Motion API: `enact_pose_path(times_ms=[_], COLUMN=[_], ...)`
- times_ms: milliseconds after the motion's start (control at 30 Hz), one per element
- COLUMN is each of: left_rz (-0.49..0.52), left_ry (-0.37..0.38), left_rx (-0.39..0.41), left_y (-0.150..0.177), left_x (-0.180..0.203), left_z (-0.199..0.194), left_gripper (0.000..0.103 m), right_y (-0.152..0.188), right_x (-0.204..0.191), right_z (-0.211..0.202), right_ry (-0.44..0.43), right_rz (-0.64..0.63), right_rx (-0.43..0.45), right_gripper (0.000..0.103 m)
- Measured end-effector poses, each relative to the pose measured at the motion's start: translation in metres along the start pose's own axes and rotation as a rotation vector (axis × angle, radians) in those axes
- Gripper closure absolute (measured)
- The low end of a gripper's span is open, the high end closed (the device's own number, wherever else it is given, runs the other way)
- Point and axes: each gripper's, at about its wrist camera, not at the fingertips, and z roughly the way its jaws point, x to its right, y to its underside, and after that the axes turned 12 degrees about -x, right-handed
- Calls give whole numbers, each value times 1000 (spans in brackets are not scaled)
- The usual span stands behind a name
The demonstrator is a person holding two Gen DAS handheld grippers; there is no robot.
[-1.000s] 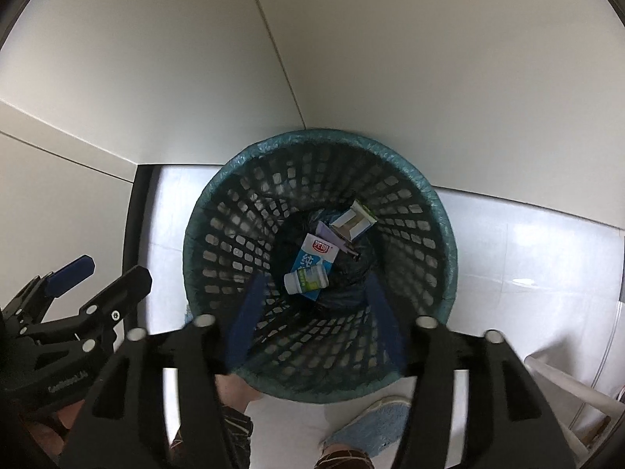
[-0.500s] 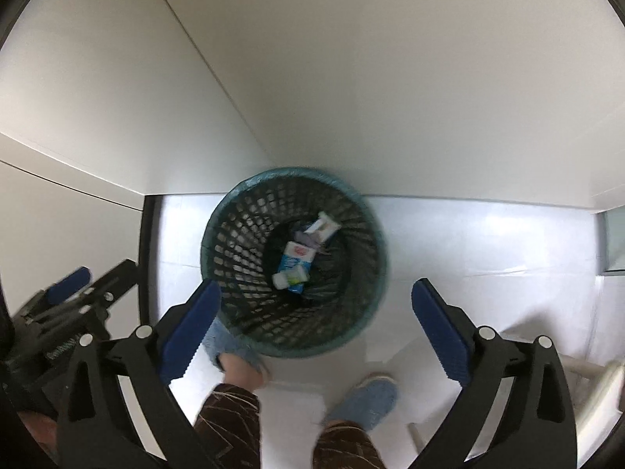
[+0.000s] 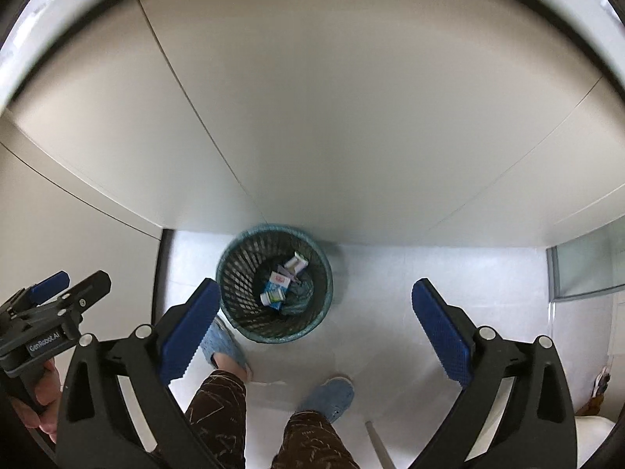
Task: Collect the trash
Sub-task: 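Raise both tools back up toward the counter, then grasp the white tissue with the left tool while the right tool grasps the yellow snack bag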
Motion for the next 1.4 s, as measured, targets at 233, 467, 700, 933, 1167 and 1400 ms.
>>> enact_pose_path(times_ms=[233, 467, 700, 933, 1167, 1400], left_rz=[82, 144, 223, 290, 294, 264], left_ry=[31, 71, 69, 70, 66, 45], left_rx=[82, 172, 212, 202, 171, 147], left_y=[-3, -40, -102, -181, -234, -271], left_x=[35, 67, 81, 85, 84, 97], left_z=[-98, -178, -220, -240, -228, -209], left_gripper=[6, 6, 6, 6, 6, 6], right_y=[-3, -32, -86, -128, -152, -207], right_x=[14, 26, 35, 36, 38, 65], right_z=[-99, -179, -234, -259, -252, -238], right_ry=[-8, 31, 33, 71, 106, 94], right_rz=[-7, 24, 159, 252, 291, 277], right_rx=[67, 169, 261, 293, 277, 268], right_gripper=[9, 9, 9, 9, 9, 9])
